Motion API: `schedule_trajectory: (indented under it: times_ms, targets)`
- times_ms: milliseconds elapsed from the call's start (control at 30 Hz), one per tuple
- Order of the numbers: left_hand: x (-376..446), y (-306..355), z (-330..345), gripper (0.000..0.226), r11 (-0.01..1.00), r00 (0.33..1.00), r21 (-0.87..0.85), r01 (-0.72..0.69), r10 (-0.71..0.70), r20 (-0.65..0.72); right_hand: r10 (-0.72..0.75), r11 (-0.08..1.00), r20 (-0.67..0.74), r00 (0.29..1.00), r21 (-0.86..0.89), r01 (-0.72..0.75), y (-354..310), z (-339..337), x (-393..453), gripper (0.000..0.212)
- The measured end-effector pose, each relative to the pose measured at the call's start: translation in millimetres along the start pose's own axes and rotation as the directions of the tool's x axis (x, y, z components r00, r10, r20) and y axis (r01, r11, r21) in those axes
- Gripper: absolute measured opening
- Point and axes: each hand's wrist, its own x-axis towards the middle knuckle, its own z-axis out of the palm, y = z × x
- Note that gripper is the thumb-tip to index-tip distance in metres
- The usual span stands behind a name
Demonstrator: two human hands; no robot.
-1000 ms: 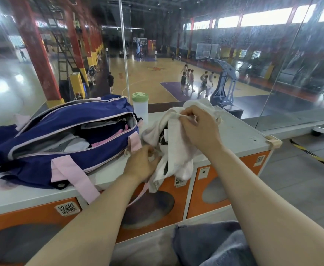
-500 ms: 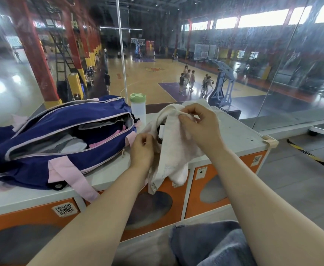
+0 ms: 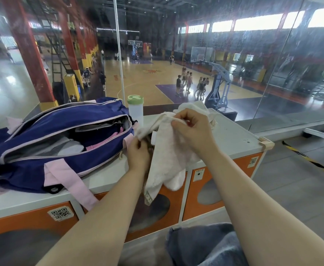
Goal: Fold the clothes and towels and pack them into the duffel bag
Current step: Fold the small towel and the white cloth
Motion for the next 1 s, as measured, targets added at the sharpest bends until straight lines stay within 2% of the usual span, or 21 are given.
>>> schedule_trajectory:
  times_ms: [100,200,300,367,467,567,633,700,767,833,933,1000]
  targets:
    - [8.7,3.9,-3.5,0.031,0.992,0.996,-0.118,0.041,-0.05,-0.077,-0.007,0.996,-0.069,0.998,-0.093,0.001,6.0,-3.2,1.3,0.006]
    - [9.8,10.0,-12.3,0.042,0.991,0.995,-0.089,0.099,-0.101,-0.023,-0.018,0.962,-0.105,0.994,-0.274,-0.011,12.4,-5.4,2.2,0.008]
    - [10.1,17.0,-20.0,0.026,0.998,0.993,0.003,0.063,-0.063,0.103,0.007,0.913,-0.181,0.983,-0.4,-0.08,26.2,-8.8,5.5,0.009]
    - [15.0,15.6,-24.6,0.035,0.995,0.972,0.011,0.103,-0.103,0.21,0.017,0.888,-0.261,0.965,-0.44,-0.134,40.0,-12.1,8.0,0.011]
    - [17.6,14.0,-30.2,0.037,0.977,0.909,-0.035,0.21,-0.182,0.376,0.087,0.834,-0.369,0.925,-0.482,-0.27,55.6,-18.7,8.8,0.013]
    - [19.5,7.9,-43.3,0.042,0.941,0.799,-0.062,0.333,-0.246,0.549,0.156,0.807,-0.468,0.87,-0.448,-0.385,56.7,-24.3,9.8,0.016]
    - [21.2,-0.2,-50.0,0.042,0.922,0.796,-0.099,0.374,-0.265,0.544,0.172,0.795,-0.488,0.855,-0.444,-0.413,54.6,-26.8,10.6,0.017]
    - [22.7,-4.8,-51.5,0.037,0.903,0.848,-0.196,0.383,-0.26,0.461,0.199,0.767,-0.453,0.869,-0.48,-0.426,54.8,-27.7,9.9,0.019]
    - [23.7,-1.7,-48.6,0.028,0.9,0.9,-0.291,0.324,-0.198,0.389,0.231,0.753,-0.375,0.898,-0.515,-0.409,54.7,-27.0,8.7,0.019]
    - [23.4,7.2,-42.9,0.025,0.917,0.937,-0.32,0.238,-0.13,0.325,0.176,0.782,-0.31,0.934,-0.532,-0.324,49.6,-25.0,8.9,0.015]
    - [22.2,22.1,-32.2,0.028,0.934,0.963,-0.316,0.166,-0.084,0.257,0.072,0.915,-0.211,0.975,-0.374,-0.149,29.3,-17.0,10.5,0.006]
    - [20.4,29.1,-25.8,0.023,0.941,0.97,-0.314,0.129,-0.054,0.238,0.044,0.965,-0.072,0.996,-0.255,-0.061,12.7,-8.3,7.4,0.008]
